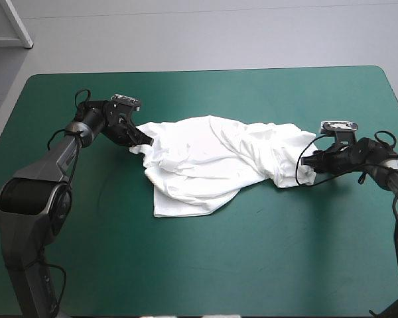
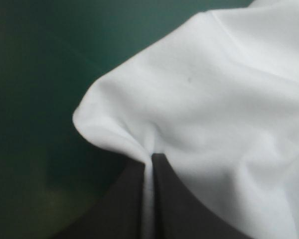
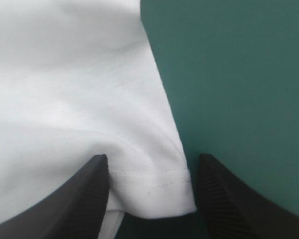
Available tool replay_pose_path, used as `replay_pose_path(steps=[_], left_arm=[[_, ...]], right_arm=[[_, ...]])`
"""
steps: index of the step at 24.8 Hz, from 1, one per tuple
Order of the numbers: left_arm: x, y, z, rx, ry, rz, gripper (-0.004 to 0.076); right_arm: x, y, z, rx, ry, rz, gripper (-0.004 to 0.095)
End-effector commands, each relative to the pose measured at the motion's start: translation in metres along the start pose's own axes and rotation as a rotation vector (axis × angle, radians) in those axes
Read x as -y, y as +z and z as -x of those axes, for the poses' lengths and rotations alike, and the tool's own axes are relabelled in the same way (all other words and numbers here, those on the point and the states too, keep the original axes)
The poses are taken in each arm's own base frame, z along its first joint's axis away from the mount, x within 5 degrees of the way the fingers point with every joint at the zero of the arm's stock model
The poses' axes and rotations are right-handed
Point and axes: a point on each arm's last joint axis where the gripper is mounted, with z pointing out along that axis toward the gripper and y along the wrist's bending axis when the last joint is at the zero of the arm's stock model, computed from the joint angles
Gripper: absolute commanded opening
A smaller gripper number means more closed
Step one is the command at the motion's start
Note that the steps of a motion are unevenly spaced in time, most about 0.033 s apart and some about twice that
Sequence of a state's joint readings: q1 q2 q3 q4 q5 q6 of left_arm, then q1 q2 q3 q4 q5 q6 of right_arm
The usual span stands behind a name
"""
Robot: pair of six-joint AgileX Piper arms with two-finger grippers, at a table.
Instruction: Fold the cloth
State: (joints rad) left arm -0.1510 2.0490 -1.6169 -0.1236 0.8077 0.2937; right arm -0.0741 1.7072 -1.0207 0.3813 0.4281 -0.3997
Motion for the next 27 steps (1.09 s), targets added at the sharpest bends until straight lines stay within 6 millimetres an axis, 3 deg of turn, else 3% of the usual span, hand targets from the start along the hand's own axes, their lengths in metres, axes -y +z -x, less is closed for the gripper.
replay_pose_path(steps=[1, 6, 11, 14, 19, 20, 21, 22, 23, 24, 25, 27], left_arm=[[0.005, -0.014, -0.001, -0.033, -0.007, -0.029, 0.0019], [0.005, -0.015, -0.001, -0.032, -0.003, -0.029, 0.0019], [0.005, -0.03, 0.001, -0.008, 0.006, -0.016, 0.0019], [0.004, -0.046, 0.004, 0.031, 0.021, 0.009, 0.0019], [0.004, -0.085, 0.007, 0.099, 0.049, 0.053, 0.0019], [0.004, -0.105, 0.007, 0.144, 0.042, 0.065, 0.0019], [0.003, -0.115, 0.007, 0.165, 0.03, 0.067, 0.0019], [0.003, -0.142, 0.006, 0.232, 0.008, 0.072, 0.0019], [0.002, -0.154, 0.006, 0.261, 0.002, 0.078, 0.0019], [0.004, -0.189, 0.003, 0.337, 0.004, 0.097, 0.0019], [0.004, -0.205, 0.002, 0.372, 0.005, 0.109, 0.0019], [0.014, -0.28, -0.009, 0.533, 0.026, 0.152, 0.0019]], right_arm=[[-0.002, 0.004, -0.001, -0.029, 0.011, 0.016, 0.0465], [-0.003, 0.003, -0.005, -0.069, -0.007, 0.03, -0.0016], [-0.008, -0.027, 0.017, 0.022, -0.019, 0.04, -0.0008], [-0.014, -0.064, 0.039, 0.121, -0.044, 0.049, -0.0008], [-0.029, -0.149, 0.073, 0.333, -0.084, 0.074, -0.0013], [-0.035, -0.182, 0.081, 0.42, -0.096, 0.085, -0.0014], [-0.037, -0.195, 0.084, 0.453, -0.103, 0.089, -0.0014], [-0.043, -0.227, 0.09, 0.532, -0.128, 0.09, -0.0014], [-0.045, -0.237, 0.092, 0.552, -0.136, 0.092, -0.0014], [-0.05, -0.264, 0.095, 0.611, -0.154, 0.104, -0.0014], [-0.052, -0.275, 0.096, 0.637, -0.163, 0.107, -0.0014], [-0.063, -0.332, 0.098, 0.784, -0.201, 0.125, -0.0014]])
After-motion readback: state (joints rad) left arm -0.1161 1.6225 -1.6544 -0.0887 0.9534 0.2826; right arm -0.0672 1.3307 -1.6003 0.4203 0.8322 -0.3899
